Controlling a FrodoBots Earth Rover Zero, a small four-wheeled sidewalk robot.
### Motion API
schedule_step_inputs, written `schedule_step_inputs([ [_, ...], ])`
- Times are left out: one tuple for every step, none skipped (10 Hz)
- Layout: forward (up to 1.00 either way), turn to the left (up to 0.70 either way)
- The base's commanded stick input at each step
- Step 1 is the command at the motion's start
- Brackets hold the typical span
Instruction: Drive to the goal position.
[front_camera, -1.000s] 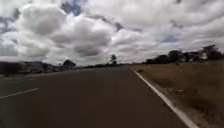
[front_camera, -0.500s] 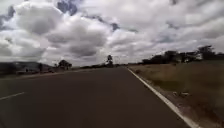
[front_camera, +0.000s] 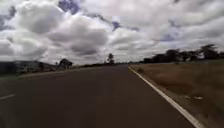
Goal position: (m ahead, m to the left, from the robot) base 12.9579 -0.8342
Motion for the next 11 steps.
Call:
schedule_step_inputs([
  [0.7,0.0],
  [0.7,0.0],
  [0.7,-0.12],
  [0.7,-0.24],
  [0.7,-0.33],
  [0.7,-0.33],
  [0.7,-0.33],
  [0.7,-0.32],
  [0.7,-0.28],
  [0.7,-0.11],
  [0.7,0.0],
])
